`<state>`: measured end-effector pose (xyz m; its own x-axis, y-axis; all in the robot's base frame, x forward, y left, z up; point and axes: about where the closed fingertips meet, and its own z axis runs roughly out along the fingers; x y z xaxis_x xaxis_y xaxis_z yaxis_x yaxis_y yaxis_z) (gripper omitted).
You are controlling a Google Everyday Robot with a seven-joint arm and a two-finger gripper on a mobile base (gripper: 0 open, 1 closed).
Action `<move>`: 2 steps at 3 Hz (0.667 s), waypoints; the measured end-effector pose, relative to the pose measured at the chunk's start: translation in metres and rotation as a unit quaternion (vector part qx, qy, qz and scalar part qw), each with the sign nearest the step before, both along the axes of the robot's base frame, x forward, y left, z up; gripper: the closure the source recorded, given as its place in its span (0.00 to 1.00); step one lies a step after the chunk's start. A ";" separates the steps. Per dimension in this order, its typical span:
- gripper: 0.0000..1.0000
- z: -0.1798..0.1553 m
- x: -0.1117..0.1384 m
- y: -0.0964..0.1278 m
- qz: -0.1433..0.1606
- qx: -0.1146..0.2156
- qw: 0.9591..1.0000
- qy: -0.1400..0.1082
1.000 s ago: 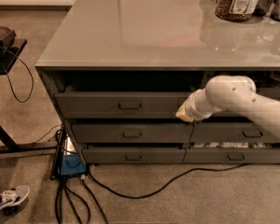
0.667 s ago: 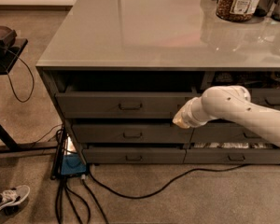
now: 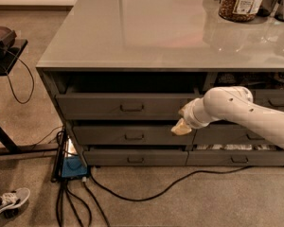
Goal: Close top drawer
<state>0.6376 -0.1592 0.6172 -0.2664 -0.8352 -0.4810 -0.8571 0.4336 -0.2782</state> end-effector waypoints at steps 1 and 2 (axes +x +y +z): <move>0.00 0.000 0.000 0.000 0.000 0.000 1.000 0.000; 0.00 0.000 0.000 0.000 0.000 0.000 1.000 0.000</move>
Offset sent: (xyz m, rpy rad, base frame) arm 0.0000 0.0000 0.0000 0.0000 0.0000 0.0000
